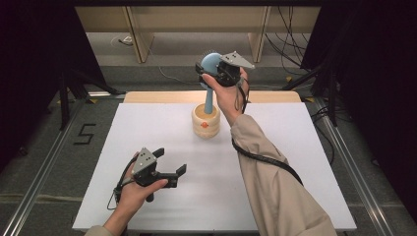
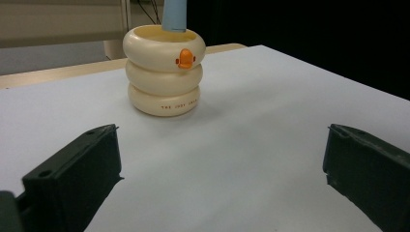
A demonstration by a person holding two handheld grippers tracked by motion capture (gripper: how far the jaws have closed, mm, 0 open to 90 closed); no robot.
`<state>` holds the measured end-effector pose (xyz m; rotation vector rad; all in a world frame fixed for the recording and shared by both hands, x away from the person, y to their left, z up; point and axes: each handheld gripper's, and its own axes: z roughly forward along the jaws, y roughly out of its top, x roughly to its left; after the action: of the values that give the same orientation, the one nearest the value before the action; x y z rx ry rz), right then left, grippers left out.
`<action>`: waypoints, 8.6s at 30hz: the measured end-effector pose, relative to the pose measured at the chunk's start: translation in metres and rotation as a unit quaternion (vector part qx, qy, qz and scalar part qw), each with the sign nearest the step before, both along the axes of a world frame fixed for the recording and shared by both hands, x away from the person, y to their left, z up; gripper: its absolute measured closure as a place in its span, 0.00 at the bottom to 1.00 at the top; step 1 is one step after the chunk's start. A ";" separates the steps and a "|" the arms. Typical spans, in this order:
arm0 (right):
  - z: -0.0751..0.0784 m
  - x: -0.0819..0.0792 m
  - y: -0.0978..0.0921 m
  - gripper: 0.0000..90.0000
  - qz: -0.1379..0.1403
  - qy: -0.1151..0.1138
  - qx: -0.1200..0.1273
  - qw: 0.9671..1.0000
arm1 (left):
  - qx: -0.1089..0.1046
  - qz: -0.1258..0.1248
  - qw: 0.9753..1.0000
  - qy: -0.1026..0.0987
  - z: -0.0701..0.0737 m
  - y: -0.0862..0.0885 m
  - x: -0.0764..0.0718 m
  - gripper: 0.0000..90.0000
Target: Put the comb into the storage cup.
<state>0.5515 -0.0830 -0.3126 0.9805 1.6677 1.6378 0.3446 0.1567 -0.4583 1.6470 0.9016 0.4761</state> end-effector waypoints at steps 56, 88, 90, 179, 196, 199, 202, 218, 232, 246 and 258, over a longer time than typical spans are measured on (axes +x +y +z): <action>-0.022 0.008 0.004 0.23 0.004 0.001 0.009 1.000 | 0.000 0.004 1.000 0.002 -0.001 0.001 -0.001 0.00; -0.035 0.008 0.005 0.23 0.003 0.002 -0.007 1.000 | -0.001 0.003 1.000 0.001 -0.001 0.001 0.000 0.00; -0.036 0.008 0.005 0.23 0.003 0.003 -0.008 1.000 | -0.001 0.003 1.000 0.001 -0.001 0.001 0.000 0.00; -0.081 0.008 0.007 0.23 0.002 0.001 -0.061 0.998 | 0.003 0.001 1.000 0.006 -0.004 0.000 0.000 0.00; -0.089 0.005 0.007 0.23 0.004 0.000 -0.074 0.997 | 0.004 0.001 1.000 0.007 -0.005 -0.001 0.000 0.00; -0.089 0.003 0.007 0.23 0.005 -0.002 -0.076 0.997 | 0.004 0.001 1.000 0.007 -0.005 -0.001 0.001 0.00; -0.089 0.001 0.008 0.23 0.006 -0.003 -0.079 0.997 | 0.004 0.000 1.000 0.007 -0.005 -0.001 0.000 0.00; -0.089 -0.016 0.001 0.23 0.007 -0.008 -0.079 0.997 | 0.004 0.000 1.000 0.007 -0.005 -0.002 0.000 0.00; -0.089 -0.029 -0.013 0.22 0.016 -0.003 -0.077 0.997 | 0.007 0.000 1.000 0.008 -0.005 -0.003 0.000 0.00; -0.090 -0.038 -0.015 0.22 0.023 -0.001 -0.074 0.997 | 0.007 0.001 1.000 0.008 -0.005 -0.002 0.000 0.00; -0.092 -0.045 -0.017 0.20 0.029 0.013 -0.077 0.997 | 0.007 0.002 1.000 0.008 -0.005 -0.002 0.000 0.00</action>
<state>0.5068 -0.0996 -0.4048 0.8873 1.8258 1.5130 0.3448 0.1545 -0.4633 1.6646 0.9143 0.4734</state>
